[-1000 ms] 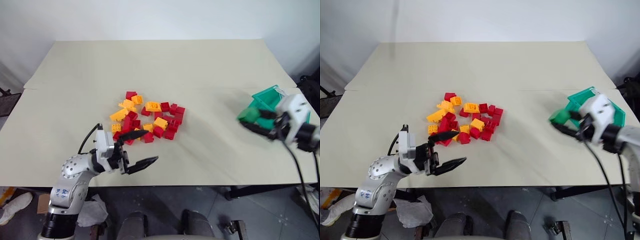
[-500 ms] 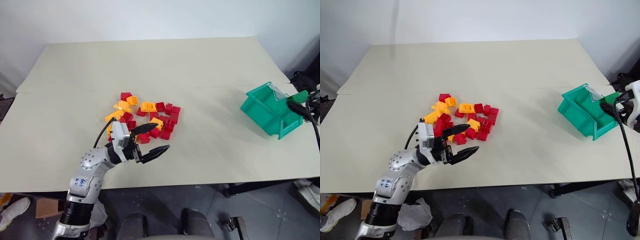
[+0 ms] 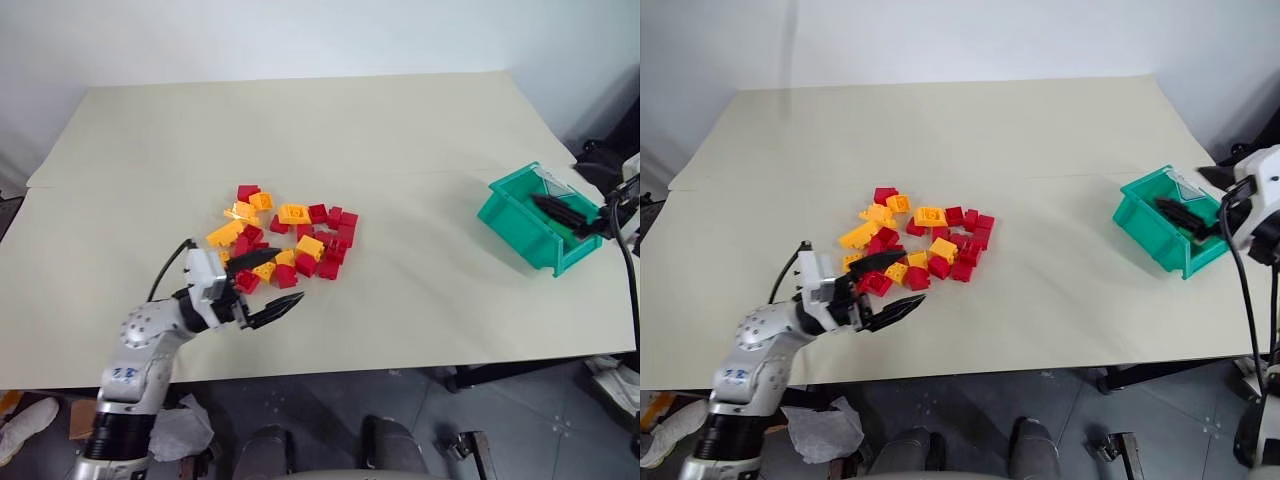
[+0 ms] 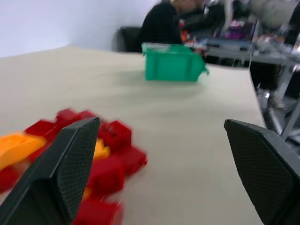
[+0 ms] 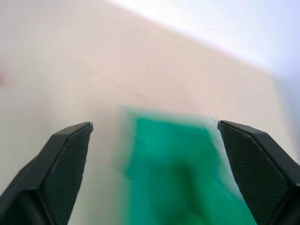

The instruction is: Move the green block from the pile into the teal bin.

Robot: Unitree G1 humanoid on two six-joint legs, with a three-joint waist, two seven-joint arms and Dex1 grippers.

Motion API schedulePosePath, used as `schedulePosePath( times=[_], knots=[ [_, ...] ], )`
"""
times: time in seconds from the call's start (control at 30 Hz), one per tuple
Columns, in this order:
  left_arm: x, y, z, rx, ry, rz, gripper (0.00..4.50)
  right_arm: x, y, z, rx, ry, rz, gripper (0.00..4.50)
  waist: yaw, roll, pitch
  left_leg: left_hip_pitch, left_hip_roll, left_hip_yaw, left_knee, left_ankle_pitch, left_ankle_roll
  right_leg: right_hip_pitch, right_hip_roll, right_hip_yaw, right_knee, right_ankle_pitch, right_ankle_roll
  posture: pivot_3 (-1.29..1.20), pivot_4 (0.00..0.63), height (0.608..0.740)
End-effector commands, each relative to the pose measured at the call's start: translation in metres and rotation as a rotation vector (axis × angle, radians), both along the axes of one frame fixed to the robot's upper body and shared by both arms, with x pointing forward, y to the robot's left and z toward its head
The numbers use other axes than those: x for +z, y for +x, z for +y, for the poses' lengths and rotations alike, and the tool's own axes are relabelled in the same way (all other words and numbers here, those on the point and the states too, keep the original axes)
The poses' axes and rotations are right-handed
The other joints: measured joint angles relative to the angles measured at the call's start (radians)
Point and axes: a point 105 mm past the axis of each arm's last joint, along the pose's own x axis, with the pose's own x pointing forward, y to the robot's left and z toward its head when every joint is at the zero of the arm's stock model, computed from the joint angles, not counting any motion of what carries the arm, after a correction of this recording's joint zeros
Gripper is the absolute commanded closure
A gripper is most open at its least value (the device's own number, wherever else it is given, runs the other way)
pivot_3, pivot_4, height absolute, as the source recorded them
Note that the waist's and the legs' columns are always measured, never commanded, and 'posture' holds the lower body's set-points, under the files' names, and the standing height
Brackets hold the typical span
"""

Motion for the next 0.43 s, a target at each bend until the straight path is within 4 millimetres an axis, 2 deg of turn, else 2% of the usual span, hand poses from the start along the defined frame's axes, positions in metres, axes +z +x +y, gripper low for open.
schedulePosePath(
  times=[0.03,0.13,0.2,0.33,0.43],
  knots=[
    [-0.004,-0.002,0.035,0.105,0.066,-0.02,0.0,-0.007,-0.033,0.049,0.277,-0.063,-0.003,0.03,0.001,0.0,0.0,0.0,0.0,0.0,0.0,0.0,0.0,0.0,0.0,0.0,0.0,0.0,0.0,0.0,0.15,0.74],
    [-0.009,-0.006,0.058,0.174,0.115,-0.013,0.0,-0.035,-0.061,0.081,0.437,-0.062,0.101,0.03,0.016,0.0,0.0,0.0,0.0,-0.001,0.0,-0.001,0.0,0.001,0.0,-0.001,-0.001,0.0,0.0,0.0,0.15,0.74],
    [-0.012,-0.006,0.067,0.217,0.146,-0.021,0.0,-0.046,-0.074,0.095,0.491,-0.066,0.125,0.03,0.023,0.0,0.0,-0.001,0.0,-0.001,0.0,-0.001,0.0,0.0,0.0,-0.001,-0.002,0.0,0.0,0.0,0.15,0.74],
    [-0.012,0.0,0.082,0.318,0.178,-0.044,0.0,-0.069,-0.082,0.105,0.478,-0.044,0.092,0.03,0.026,-0.001,0.0,0.0,0.0,0.0,0.001,-0.001,0.001,0.001,0.0,0.0,-0.003,0.0,0.0,0.0,0.15,0.74],
    [-0.011,-0.001,0.084,0.325,0.203,-0.071,0.0,-0.084,-0.084,0.102,0.441,-0.041,0.064,0.03,0.027,-0.002,-0.001,0.0,0.0,-0.001,0.001,-0.002,0.0,0.001,0.0,0.0,-0.002,0.0,0.0,0.0,0.15,0.74]
  ],
)
